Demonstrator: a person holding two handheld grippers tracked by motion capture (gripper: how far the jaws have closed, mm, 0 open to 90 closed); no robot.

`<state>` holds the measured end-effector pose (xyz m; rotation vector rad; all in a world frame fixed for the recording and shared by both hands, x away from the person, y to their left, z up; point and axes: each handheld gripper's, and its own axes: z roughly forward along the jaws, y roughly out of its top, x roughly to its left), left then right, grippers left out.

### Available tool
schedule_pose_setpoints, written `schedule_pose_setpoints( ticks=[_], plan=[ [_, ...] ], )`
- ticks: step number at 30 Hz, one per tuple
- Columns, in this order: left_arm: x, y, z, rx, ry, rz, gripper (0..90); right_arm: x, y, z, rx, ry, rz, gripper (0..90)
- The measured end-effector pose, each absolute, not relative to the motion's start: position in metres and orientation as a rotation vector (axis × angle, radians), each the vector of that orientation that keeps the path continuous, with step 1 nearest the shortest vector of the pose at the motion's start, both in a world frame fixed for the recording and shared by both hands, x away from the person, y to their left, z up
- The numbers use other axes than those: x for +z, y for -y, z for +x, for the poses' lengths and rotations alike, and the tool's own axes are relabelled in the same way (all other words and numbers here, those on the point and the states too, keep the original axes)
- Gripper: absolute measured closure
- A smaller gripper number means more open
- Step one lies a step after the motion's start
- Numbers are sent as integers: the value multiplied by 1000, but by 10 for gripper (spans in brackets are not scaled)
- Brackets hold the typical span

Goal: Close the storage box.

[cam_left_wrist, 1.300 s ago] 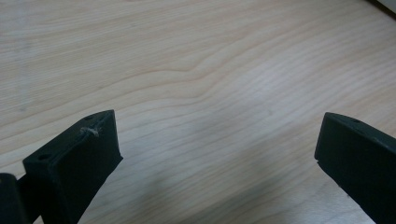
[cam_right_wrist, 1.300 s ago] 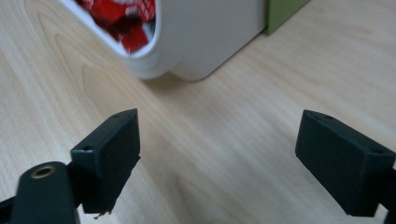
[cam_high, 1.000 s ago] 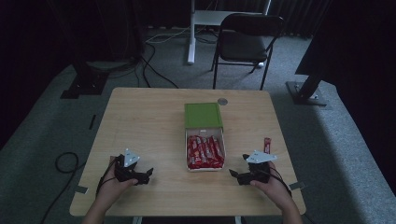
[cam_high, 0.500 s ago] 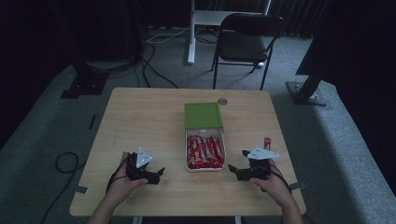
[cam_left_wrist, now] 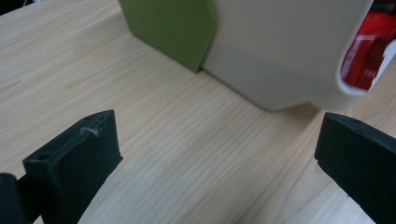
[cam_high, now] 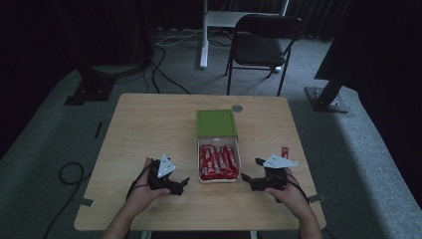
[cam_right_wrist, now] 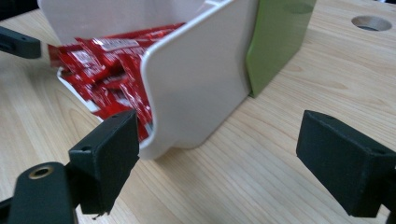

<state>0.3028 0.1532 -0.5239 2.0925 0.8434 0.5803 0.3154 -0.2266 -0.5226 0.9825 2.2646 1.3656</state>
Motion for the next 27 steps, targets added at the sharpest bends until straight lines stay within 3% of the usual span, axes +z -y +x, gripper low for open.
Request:
schedule_pose_setpoints(
  ticks=[27],
  plan=[
    [-522, -124, 320, 534, -786, 2052, 6, -526, 219, 326, 1369, -2256, 986, 135]
  ],
)
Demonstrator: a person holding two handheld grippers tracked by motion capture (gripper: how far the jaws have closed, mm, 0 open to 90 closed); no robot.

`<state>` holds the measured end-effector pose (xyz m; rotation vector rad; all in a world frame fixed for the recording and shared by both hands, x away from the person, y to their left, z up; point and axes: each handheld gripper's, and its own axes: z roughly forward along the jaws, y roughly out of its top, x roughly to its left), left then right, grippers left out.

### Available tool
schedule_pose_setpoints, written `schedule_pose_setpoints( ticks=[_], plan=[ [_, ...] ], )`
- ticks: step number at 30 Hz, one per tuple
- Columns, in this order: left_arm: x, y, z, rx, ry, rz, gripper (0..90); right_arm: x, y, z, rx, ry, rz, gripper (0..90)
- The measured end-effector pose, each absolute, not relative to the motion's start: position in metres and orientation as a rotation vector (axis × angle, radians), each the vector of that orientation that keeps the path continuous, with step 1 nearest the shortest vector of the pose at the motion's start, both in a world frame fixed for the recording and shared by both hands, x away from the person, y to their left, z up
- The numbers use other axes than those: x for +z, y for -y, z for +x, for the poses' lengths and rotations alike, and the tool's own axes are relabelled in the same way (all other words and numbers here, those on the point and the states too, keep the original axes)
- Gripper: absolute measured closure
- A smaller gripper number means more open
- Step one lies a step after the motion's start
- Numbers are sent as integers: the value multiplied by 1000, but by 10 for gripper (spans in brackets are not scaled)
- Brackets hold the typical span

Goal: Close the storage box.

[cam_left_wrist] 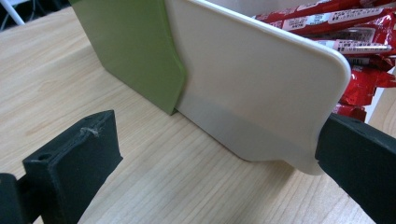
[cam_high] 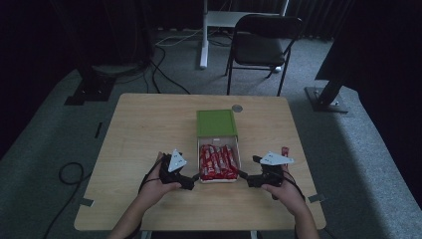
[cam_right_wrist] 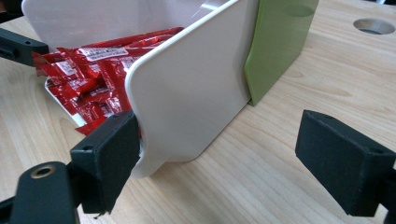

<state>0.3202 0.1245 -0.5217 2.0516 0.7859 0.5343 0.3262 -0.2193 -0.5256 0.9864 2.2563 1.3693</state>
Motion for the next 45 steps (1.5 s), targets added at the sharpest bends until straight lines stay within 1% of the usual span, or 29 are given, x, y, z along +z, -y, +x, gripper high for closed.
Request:
schedule_pose_setpoints(
  ticks=[35, 45],
  plan=[
    [-519, -117, 333, 560, -844, 2018, 6, -527, 219, 342, 1376, -2228, 1028, 126],
    [-520, -120, 340, 544, -870, 2007, 6, -529, 218, 347, 1395, -2220, 1048, 122]
  ],
)
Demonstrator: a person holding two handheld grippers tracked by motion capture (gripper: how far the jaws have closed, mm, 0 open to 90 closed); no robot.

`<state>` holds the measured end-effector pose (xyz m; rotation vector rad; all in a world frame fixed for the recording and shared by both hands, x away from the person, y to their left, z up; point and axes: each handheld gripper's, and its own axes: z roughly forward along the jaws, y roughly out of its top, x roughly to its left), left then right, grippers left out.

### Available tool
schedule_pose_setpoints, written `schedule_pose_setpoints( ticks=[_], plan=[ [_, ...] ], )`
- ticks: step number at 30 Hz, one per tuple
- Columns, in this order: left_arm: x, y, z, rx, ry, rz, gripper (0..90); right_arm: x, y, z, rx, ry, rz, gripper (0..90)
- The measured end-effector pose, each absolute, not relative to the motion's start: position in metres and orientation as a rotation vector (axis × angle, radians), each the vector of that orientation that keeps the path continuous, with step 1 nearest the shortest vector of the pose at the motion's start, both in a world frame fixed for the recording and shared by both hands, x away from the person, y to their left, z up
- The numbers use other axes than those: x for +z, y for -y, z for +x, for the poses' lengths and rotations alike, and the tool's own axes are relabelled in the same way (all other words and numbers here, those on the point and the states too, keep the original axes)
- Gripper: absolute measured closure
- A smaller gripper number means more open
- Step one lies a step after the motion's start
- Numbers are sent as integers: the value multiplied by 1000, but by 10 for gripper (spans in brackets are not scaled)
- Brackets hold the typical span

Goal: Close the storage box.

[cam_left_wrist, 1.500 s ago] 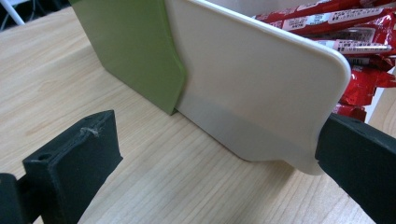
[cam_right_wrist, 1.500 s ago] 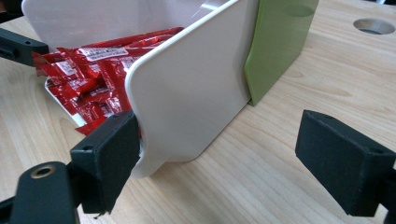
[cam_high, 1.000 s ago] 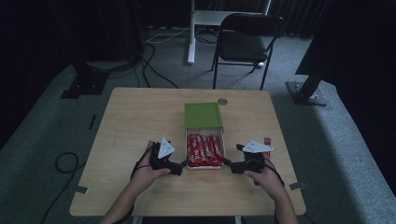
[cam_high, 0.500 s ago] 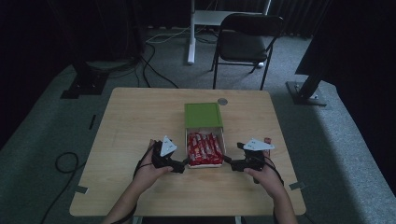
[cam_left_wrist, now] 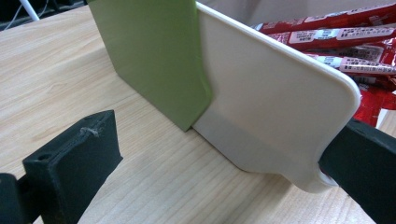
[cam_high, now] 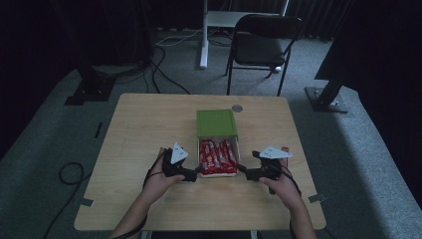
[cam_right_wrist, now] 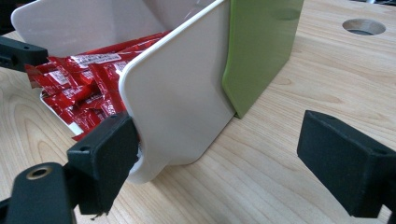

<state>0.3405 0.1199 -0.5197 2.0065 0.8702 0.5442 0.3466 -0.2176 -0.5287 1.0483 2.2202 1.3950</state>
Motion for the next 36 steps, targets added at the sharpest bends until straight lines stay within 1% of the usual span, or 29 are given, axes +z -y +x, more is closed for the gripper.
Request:
schedule_pose_setpoints(
  ticks=[4, 26, 36],
  plan=[
    [-518, -120, 342, 562, -870, 2017, 6, -529, 216, 348, 1398, -2222, 1048, 122],
    [-518, -121, 350, 534, -886, 2012, 5, -527, 215, 352, 1388, -2211, 1066, 122],
    [-517, -121, 355, 543, -894, 2003, 5, -526, 214, 357, 1389, -2193, 1077, 123]
  ],
)
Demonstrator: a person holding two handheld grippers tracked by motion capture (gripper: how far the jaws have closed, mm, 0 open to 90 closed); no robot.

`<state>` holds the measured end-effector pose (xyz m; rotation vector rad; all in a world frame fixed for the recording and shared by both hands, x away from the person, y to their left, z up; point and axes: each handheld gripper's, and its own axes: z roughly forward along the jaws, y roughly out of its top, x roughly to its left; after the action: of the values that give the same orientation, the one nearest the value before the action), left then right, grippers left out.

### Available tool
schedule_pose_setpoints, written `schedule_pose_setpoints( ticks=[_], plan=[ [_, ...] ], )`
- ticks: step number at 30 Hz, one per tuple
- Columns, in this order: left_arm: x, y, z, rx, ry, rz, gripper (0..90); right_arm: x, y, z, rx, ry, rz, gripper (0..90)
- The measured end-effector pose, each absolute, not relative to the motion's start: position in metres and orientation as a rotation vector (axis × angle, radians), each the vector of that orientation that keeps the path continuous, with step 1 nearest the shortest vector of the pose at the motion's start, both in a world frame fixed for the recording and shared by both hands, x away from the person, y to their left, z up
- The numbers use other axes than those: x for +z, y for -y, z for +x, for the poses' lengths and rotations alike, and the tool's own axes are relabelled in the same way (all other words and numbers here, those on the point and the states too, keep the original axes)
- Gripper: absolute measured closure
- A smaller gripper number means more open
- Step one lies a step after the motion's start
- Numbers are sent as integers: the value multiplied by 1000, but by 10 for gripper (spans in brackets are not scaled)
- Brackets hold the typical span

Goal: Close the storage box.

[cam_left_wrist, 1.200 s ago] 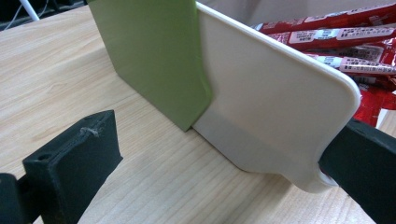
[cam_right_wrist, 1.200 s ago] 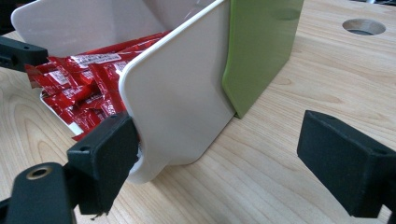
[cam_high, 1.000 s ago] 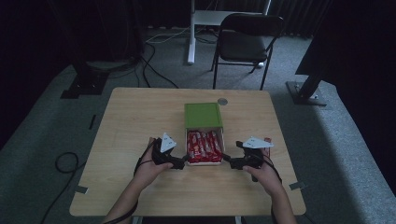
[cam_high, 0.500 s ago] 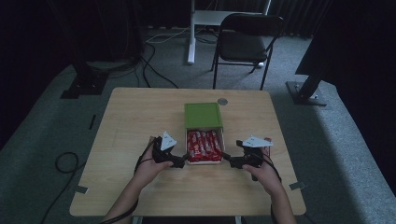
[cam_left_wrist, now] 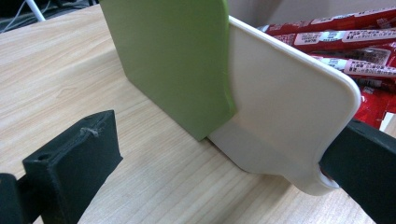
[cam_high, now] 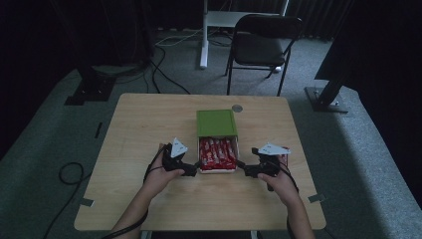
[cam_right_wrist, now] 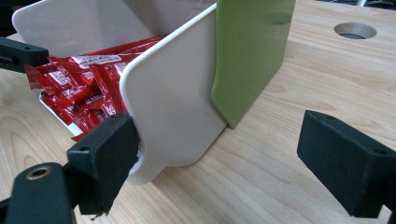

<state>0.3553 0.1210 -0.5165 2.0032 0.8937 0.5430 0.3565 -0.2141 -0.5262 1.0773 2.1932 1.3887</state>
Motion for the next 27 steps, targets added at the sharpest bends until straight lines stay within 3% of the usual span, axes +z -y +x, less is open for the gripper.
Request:
schedule_pose_setpoints(
  ticks=[27],
  plan=[
    [-513, -120, 369, 555, -919, 1998, 5, -523, 211, 371, 1366, -2158, 1120, 123]
  ],
)
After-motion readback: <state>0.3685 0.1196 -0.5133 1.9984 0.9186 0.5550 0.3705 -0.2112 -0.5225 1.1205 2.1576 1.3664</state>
